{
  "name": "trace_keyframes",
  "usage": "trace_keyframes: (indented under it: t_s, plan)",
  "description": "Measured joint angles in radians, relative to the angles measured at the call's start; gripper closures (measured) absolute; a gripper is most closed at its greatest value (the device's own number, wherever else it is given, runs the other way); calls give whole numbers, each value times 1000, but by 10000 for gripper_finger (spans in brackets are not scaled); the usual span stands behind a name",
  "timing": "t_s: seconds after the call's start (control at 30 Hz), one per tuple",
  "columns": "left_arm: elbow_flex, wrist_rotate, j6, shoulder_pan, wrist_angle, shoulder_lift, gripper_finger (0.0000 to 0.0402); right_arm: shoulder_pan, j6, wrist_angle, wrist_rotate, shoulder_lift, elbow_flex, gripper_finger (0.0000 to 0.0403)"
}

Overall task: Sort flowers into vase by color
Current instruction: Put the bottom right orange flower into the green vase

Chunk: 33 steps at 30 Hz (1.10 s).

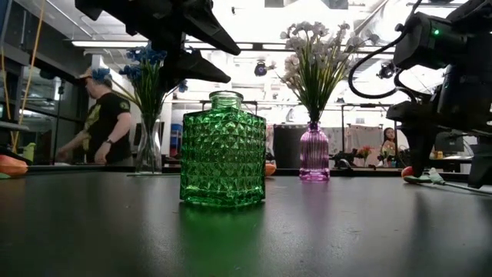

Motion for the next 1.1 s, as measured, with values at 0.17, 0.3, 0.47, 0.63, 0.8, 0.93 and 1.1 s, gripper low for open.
trace_keyframes:
  t_s: [0.17, 0.3, 0.47, 0.63, 0.8, 0.93, 1.1]
  plan:
    - [0, -8, -1, 0, 0, 0, 195, -1, 9, -37, 21, 1, -2, 136]
    - [0, -8, 0, 0, 0, 0, 195, -1, 44, -70, 29, 2, -4, 233]
    - [0, -10, 0, 0, 0, 0, 195, -1, 71, -78, 48, 25, -3, 325]
    - [0, -11, 0, 3, 3, 0, 195, -1, 49, -50, 64, 46, -1, 356]
    - [0, -7, 24, 13, 53, -17, 195, 25, 18, -117, 150, 35, 48, 396]
    - [1, -6, 79, 25, 84, -86, 195, 53, -82, -249, 157, 7, 148, 400]
    - [0, -4, 123, 27, 94, -209, 195, 132, -243, -331, 96, -11, 271, 401]
